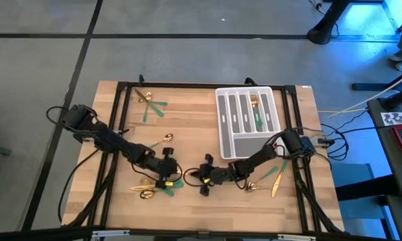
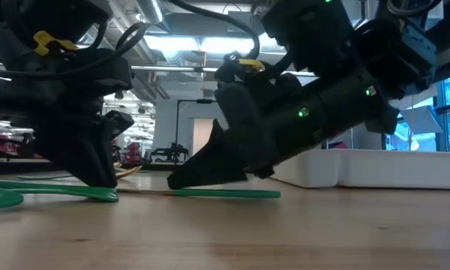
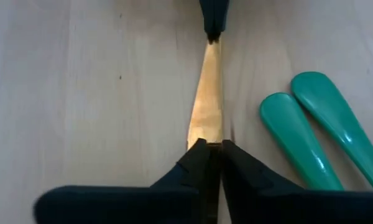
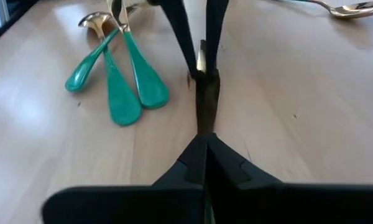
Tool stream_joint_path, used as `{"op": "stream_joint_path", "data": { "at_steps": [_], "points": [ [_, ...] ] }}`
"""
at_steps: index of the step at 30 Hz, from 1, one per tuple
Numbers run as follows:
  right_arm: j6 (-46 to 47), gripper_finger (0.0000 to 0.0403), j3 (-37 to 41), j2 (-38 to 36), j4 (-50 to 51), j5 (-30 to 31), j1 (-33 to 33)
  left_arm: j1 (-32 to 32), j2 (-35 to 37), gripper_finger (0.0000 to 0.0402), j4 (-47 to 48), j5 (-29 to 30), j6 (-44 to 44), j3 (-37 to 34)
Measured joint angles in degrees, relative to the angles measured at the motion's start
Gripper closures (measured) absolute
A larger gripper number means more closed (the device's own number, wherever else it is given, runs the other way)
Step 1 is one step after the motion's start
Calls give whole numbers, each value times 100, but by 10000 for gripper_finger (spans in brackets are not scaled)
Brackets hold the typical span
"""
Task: Sort silverware
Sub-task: Put the green knife into the silverware tray
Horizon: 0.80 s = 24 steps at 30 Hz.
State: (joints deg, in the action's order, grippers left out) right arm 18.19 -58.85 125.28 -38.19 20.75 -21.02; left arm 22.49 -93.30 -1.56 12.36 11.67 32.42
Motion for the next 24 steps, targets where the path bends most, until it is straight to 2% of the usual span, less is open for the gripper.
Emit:
{"op": "stream_joint_path", "data": {
  "at_steps": [3, 6, 9, 12, 15, 19, 24],
  "points": [
    [-38, 355, 2, -245, 259, 19, -2, 48, -7, 396, -65, 27, 23, -11],
    [-178, 305, -17, -519, 679, -28, -35, 110, -17, 398, -160, 75, 59, -21],
    [-343, 260, -43, -717, 1465, -325, -124, 119, -22, 399, -181, 92, 171, -24],
    [-142, 233, -268, -802, 2451, -368, -250, 119, -22, 400, -190, 94, 279, -24],
    [217, 225, -460, -802, 3181, -102, -383, 121, -36, 399, -297, 90, 291, -26],
    [772, 233, -389, -787, 3591, 372, -533, 120, -46, 400, -374, 84, 292, -31],
    [1386, 250, 11, -806, 3476, 677, -694, 154, -50, 400, -411, 129, 266, -39]
  ]
}}
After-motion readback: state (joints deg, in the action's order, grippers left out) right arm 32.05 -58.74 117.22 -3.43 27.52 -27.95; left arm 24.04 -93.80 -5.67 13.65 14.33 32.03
